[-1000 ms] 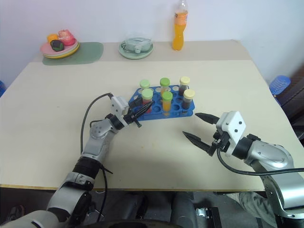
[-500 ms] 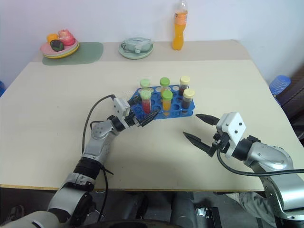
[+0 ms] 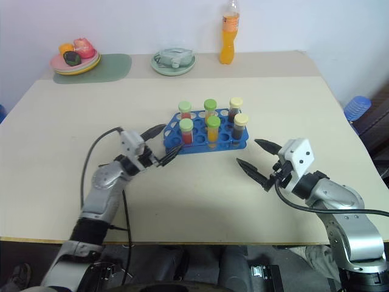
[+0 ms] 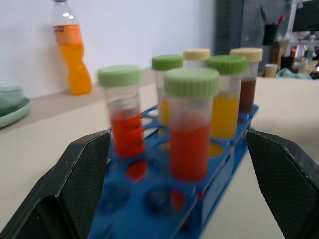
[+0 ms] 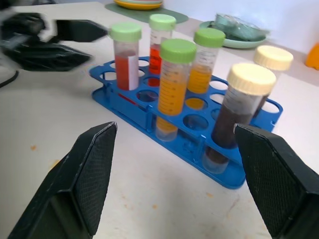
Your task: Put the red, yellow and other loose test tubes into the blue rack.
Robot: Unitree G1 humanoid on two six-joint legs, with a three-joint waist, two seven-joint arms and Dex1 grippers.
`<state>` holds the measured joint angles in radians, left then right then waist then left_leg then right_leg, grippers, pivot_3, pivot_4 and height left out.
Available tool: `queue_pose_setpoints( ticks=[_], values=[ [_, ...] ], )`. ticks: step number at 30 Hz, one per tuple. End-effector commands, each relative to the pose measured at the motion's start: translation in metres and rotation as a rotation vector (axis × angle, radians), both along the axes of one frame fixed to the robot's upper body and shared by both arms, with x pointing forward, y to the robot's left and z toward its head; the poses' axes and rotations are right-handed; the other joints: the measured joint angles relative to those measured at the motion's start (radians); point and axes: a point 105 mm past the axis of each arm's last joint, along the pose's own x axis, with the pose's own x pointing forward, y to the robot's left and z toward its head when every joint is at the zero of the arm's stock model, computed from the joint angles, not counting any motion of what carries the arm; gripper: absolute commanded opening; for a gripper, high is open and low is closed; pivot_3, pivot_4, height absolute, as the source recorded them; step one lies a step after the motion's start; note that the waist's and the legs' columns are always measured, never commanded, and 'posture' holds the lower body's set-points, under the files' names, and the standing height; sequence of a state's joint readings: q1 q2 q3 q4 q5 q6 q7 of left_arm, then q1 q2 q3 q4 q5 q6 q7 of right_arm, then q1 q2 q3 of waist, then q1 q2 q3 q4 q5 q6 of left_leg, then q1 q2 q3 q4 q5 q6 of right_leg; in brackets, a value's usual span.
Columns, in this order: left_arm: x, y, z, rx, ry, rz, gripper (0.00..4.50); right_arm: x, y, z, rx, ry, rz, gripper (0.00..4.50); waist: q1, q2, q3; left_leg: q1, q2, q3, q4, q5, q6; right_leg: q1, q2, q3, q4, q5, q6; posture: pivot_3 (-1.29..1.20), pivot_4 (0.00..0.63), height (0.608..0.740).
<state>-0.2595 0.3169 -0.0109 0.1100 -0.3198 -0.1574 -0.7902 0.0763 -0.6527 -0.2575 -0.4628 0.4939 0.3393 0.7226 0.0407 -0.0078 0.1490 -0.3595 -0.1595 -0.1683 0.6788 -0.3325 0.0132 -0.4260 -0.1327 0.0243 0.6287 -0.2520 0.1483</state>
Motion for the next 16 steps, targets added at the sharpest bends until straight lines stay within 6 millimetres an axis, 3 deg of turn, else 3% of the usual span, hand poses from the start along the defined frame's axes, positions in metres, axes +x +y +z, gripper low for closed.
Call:
queue_pose_setpoints(
  ticks=[1, 5, 16],
  values=[
    [-0.012, 0.027, 0.014, -0.006, -0.028, 0.028, 4.40, 0.000, -0.013, 0.005, -0.010, -0.045, -0.058, 3.85, 0.001, 0.000, 0.000, 0.000, 0.000, 0.000, 0.000, 0.000, 0.000, 0.000, 0.000, 0.000, 0.000, 0.000, 0.000, 0.00, 0.150, 0.740],
    [-0.026, 0.052, 0.007, 0.022, 0.079, 0.047, 4.40, -0.003, -0.029, -0.005, -0.009, -0.023, -0.121, 3.85, 0.001, 0.001, 0.000, 0.000, 0.000, 0.000, -0.001, 0.000, 0.000, 0.000, 0.000, 0.000, 0.000, 0.000, 0.000, 0.00, 0.150, 0.740],
    [-0.042, 0.066, 0.003, 0.045, 0.194, 0.049, 4.40, -0.011, -0.050, -0.037, 0.001, 0.025, -0.195, 3.85, 0.000, 0.003, 0.001, 0.002, 0.000, 0.000, -0.002, 0.000, 0.000, 0.001, 0.000, 0.000, 0.000, 0.000, 0.000, 0.00, 0.150, 0.740]
  ],
)
